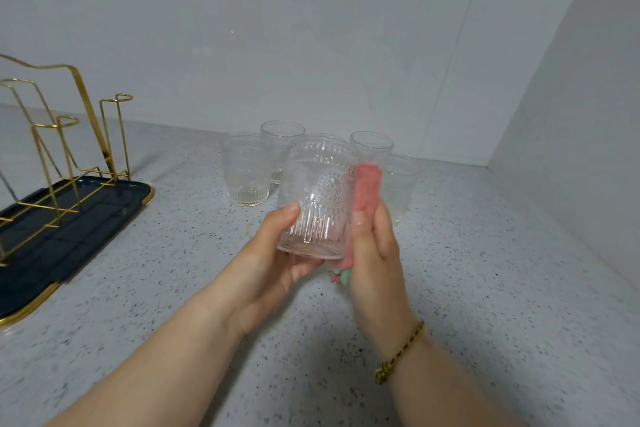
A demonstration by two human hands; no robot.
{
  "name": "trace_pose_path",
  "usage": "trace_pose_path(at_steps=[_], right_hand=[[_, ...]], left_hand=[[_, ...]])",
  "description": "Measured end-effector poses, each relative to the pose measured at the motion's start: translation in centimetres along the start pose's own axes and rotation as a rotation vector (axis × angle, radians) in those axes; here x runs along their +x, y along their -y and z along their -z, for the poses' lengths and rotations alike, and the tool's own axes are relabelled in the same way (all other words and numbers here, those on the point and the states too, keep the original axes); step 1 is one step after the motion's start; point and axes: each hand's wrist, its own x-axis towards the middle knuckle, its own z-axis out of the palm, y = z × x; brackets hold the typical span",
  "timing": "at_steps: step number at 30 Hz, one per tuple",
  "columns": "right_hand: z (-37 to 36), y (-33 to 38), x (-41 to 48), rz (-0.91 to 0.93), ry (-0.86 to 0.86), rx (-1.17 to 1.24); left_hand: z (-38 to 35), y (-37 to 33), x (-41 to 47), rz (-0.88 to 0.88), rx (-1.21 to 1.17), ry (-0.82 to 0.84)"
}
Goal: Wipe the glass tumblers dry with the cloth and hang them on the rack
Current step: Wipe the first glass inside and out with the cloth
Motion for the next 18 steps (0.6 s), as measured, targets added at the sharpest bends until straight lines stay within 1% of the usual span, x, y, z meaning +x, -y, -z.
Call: trace_pose_path(at_steps=[2,5,8,11,14,18], right_hand=[[-0.8,-0.6,-0.4,-0.022,0.029,-0.017],[-1.0,-0.5,-0.4,-0.033,0.042,-0.002],[-0.7,-0.5,-0.1,-0.002,0.0,0.026],[-0.7,-0.7,0.0,0.061,-0.058,-0.075],[-1.2,-0.7,-0.3,0.111,-0.023,-0.152],[-1.4,-0.2,-0.6,0.19,-0.002,-0.222]], left_hand=[[0.1,-0.2,0.1,-0.007,0.081,-0.076],[0.2,-0.4,0.0,-0.017,0.153,-0.109],[0.1,-0.3,0.0,-0.046,0.219,-0.149],[0.2,0.0,0.4,-0.039,0.222,-0.206],[-0.2,0.4,0.3,-0.006,0.185,-0.177],[0.4,0.6,0.3,0.008,0.236,-0.135]])
